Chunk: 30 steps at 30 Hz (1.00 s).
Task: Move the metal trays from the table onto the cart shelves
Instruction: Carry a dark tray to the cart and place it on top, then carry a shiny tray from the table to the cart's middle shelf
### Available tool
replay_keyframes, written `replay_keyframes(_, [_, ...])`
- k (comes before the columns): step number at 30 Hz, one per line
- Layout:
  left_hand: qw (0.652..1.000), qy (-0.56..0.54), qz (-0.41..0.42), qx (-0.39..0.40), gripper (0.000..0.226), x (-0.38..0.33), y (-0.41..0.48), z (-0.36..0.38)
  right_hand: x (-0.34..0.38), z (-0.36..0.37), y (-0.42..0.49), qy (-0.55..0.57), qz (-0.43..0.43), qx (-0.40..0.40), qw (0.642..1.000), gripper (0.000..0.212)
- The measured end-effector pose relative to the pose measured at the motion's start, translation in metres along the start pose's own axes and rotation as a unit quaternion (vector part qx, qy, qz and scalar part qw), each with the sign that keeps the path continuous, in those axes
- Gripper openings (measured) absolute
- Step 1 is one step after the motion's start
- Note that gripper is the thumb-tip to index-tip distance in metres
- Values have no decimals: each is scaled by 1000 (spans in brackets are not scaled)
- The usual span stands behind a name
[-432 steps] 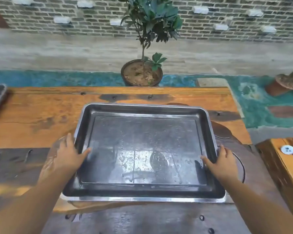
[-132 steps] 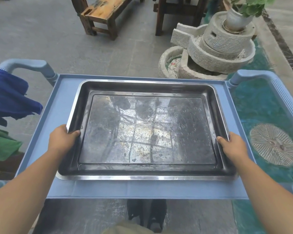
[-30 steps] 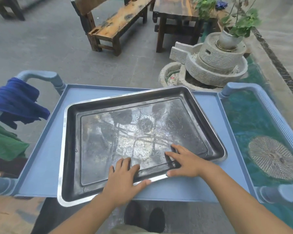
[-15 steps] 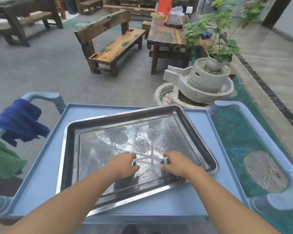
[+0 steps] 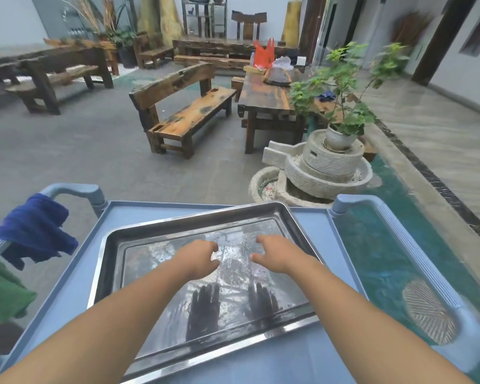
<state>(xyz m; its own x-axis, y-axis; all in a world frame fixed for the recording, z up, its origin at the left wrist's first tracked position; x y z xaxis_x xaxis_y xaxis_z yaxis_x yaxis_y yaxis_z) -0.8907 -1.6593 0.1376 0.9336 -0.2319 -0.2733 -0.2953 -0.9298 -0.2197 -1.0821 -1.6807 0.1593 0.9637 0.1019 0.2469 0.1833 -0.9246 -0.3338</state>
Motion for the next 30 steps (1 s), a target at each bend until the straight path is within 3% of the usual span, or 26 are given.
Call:
replay_keyframes(5, [999, 6, -11, -32, 49, -4, 7, -22, 1, -11, 6, -5, 3, -19, 1000, 60])
replay_keyframes(13, [998, 56, 14, -11, 50, -2, 15, -34, 0, -13, 9, 22, 30, -31, 999, 55])
replay_keyframes(22, [990, 66, 128, 3, 49, -18, 44, -36, -23, -10, -25, 74, 132, -73, 986, 47])
replay_keyframes(30, [963, 60, 260, 47, 48, -74, 58, -13, -62, 2, -89, 133, 267, -139, 944, 45])
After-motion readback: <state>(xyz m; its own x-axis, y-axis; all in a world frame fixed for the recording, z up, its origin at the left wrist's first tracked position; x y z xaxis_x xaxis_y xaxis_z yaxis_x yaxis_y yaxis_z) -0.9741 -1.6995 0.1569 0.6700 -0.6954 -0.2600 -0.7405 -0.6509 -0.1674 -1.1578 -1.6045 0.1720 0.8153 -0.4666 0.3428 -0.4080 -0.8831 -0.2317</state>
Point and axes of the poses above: each hand's wrist, its own y-axis towards the middle knuckle, its own z-axis out of the palm, x = y × z, the point moved 7 cm from there along y, towards the middle knuckle, and after that the axes turned 10 degrees about z, right-handed, at the moved point
